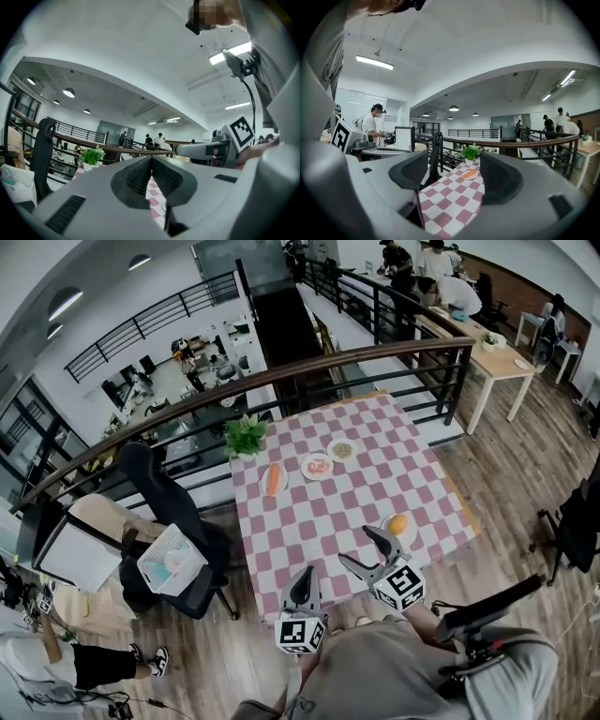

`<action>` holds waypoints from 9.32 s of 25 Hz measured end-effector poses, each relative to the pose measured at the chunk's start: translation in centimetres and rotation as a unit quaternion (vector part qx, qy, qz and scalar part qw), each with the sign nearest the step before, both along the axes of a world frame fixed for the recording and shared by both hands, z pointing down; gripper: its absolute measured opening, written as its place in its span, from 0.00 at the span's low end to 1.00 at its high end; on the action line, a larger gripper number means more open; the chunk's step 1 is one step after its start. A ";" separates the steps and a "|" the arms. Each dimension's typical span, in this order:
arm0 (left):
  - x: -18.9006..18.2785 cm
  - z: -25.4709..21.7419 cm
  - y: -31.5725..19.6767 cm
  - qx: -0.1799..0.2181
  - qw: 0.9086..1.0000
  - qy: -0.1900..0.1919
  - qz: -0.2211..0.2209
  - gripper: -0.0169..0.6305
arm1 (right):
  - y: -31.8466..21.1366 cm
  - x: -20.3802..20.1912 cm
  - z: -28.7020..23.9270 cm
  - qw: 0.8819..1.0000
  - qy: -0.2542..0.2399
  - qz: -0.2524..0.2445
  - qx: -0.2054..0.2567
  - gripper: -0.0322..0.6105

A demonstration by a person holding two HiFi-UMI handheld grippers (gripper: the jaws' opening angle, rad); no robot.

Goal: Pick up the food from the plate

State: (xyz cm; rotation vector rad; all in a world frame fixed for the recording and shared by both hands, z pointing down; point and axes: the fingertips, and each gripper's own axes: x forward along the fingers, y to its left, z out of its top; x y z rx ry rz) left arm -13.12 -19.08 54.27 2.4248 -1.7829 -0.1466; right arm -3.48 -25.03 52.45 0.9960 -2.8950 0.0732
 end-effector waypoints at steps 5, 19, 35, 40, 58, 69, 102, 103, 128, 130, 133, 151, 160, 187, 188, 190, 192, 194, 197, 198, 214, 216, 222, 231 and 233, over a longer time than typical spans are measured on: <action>0.4 0.1 0.2 -0.002 1.000 -0.004 0.005 0.04 | 0.1 0.2 0.2 1.000 -0.002 0.003 -0.003 0.57; 0.7 0.2 0.2 -0.004 1.000 -0.003 0.013 0.04 | 0.4 0.5 0.1 1.000 0.001 0.010 -0.003 0.57; 1.2 0.5 0.7 -0.007 1.000 -0.003 0.013 0.04 | 1.0 0.9 0.1 1.000 0.001 0.007 -0.003 0.57; 1.4 0.7 0.8 -0.009 1.000 -0.006 0.013 0.04 | 1.2 1.1 0.6 1.000 0.004 0.007 -0.009 0.57; 1.1 1.2 1.4 -0.025 0.999 -0.024 0.003 0.04 | -5.7 9.2 5.4 0.990 0.036 0.127 -0.041 0.57; 1.4 2.0 1.5 -0.047 0.998 -0.037 0.001 0.04 | -9.6 13.8 15.4 0.969 0.033 0.199 -0.144 0.57; 2.7 2.3 -1.6 -0.091 0.994 -0.063 -0.016 0.04 | -17.2 21.5 40.1 0.810 0.042 0.410 -0.416 0.57; 2.5 2.3 -1.7 -0.090 0.994 -0.062 -0.020 0.04 | -17.4 21.7 40.5 0.807 0.046 0.414 -0.419 0.57; -0.3 2.8 -2.6 -0.100 0.992 -0.060 -0.054 0.04 | -19.8 22.7 43.9 0.818 0.185 0.383 -0.388 0.61; -0.1 2.8 -2.6 -0.100 0.992 -0.060 -0.051 0.04 | -19.9 23.1 43.8 0.816 0.192 0.383 -0.389 0.62; -0.1 2.9 -2.6 -0.100 0.992 -0.060 -0.050 0.04 | -19.4 23.0 44.6 0.811 0.196 0.362 -0.415 0.61; -0.9 2.8 -1.8 -0.098 0.992 -0.060 -0.059 0.04 | -19.1 22.5 44.4 0.823 0.205 0.337 -0.409 0.59; -0.7 2.9 -1.8 -0.095 0.993 -0.056 -0.052 0.04 | -20.9 21.4 41.2 0.859 0.186 0.322 -0.351 0.59; -5.8 0.5 -3.0 -0.035 0.996 -0.045 -0.067 0.04 | -23.6 9.8 16.5 0.958 0.100 0.236 -0.131 0.59; -6.2 0.4 -3.1 -0.032 0.996 -0.045 -0.069 0.04 | -23.4 9.3 15.5 0.960 0.097 0.231 -0.123 0.59; -6.8 0.2 -3.2 -0.026 0.996 -0.045 -0.073 0.04 | -22.6 8.1 13.6 0.966 0.091 0.217 -0.104 0.59; -7.4 -0.1 -3.2 -0.019 0.996 -0.045 -0.076 0.04 | -21.6 6.9 11.6 0.972 0.088 0.202 -0.084 0.59; -7.8 -0.5 -3.3 -0.012 0.996 -0.044 -0.078 0.04 | -20.3 5.8 9.6 0.976 0.082 0.190 -0.066 0.59; -8.1 -1.1 -3.5 -0.001 0.996 -0.040 -0.079 0.04 | -18.3 4.6 6.6 0.982 0.072 0.171 -0.037 0.59; -8.1 -1.4 -3.4 0.003 0.996 -0.039 -0.079 0.04 | -17.5 4.2 5.5 0.984 0.070 0.164 -0.025 0.59; -6.1 -4.8 -1.7 0.055 0.996 -0.033 -0.066 0.04 | -6.3 2.2 -4.7 0.994 0.006 0.091 0.065 0.59; -6.0 -4.8 -1.4 0.052 0.996 -0.032 -0.068 0.04 | -5.9 1.8 -4.3 0.995 0.003 0.081 0.051 0.59; -5.3 -3.9 -0.5 0.046 0.996 -0.027 -0.065 0.04 | -4.9 1.7 -3.8 0.996 0.021 0.075 0.051 0.59; -5.0 -3.0 0.5 0.029 0.998 -0.024 -0.053 0.04 | -4.4 2.1 -5.4 0.995 0.002 0.083 0.049 0.59; -5.2 -3.2 0.5 0.032 0.998 -0.021 -0.051 0.04 | -4.4 2.1 -6.1 0.995 -0.003 0.083 0.054 0.59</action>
